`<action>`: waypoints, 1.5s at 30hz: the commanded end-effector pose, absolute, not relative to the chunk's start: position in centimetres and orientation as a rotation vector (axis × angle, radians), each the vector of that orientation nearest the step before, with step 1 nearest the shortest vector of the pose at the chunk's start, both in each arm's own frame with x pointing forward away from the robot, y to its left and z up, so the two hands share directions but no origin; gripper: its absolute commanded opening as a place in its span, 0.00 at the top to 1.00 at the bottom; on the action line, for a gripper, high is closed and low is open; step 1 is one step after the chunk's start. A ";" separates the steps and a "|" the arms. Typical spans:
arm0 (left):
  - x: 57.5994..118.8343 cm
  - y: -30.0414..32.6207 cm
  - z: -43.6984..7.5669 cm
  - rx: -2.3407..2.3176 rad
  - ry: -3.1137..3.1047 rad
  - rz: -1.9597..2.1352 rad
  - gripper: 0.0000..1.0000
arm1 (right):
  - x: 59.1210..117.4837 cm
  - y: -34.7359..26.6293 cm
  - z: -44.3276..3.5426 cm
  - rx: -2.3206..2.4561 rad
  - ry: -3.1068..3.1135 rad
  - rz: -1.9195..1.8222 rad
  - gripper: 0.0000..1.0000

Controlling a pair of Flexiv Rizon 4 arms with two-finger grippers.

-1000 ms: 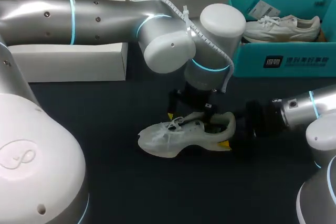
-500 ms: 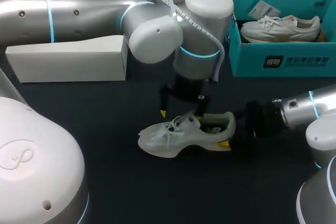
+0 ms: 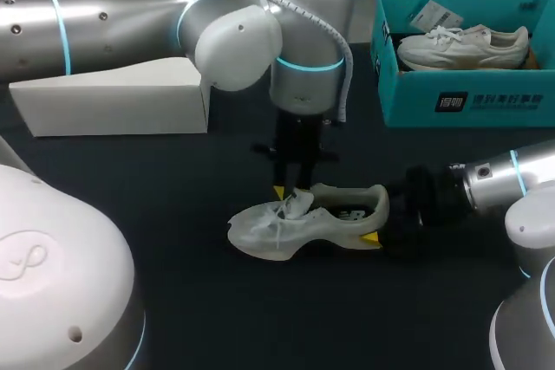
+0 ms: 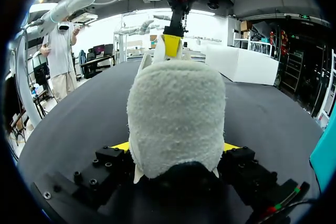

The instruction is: Take the shoe out of the shoebox, open the shoe tongue, remove and reinsert the insole, then place the shoe into the shoebox

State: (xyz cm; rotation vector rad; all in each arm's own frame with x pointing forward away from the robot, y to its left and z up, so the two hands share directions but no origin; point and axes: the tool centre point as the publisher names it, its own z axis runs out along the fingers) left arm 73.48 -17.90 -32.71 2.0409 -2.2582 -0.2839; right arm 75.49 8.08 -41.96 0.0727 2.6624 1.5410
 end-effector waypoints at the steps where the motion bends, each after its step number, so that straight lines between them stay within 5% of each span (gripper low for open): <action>1: 73.4 -16.5 -32.2 2.013 -2.235 -0.248 1.00 | 75.4 8.2 -42.0 0.076 2.664 1.534 1.00; 25: 72.6 -11.8 -31.1 1.998 -2.203 -0.121 1.00 | 75.4 8.2 -42.0 0.076 2.664 1.534 1.00; 27: 72.7 -11.3 -31.5 2.002 -2.199 -0.124 0.92 | 75.4 8.2 -42.0 0.076 2.664 1.534 1.00; 32: 72.8 -10.3 -32.7 2.025 -2.182 -0.136 0.29 | 75.4 8.2 -42.0 0.076 2.664 1.534 1.00; 36: 72.8 -9.5 -33.7 2.042 -2.162 -0.153 0.31 | 75.4 8.2 -42.0 0.076 2.664 1.534 1.00; 41: 72.4 -8.6 -34.3 2.065 -2.142 -0.160 0.11 | 75.4 8.2 -42.0 0.076 2.664 1.534 1.00; 45: 72.3 -7.9 -34.7 2.086 -2.118 -0.173 0.11 | 75.4 8.2 -42.0 0.076 2.664 1.534 1.00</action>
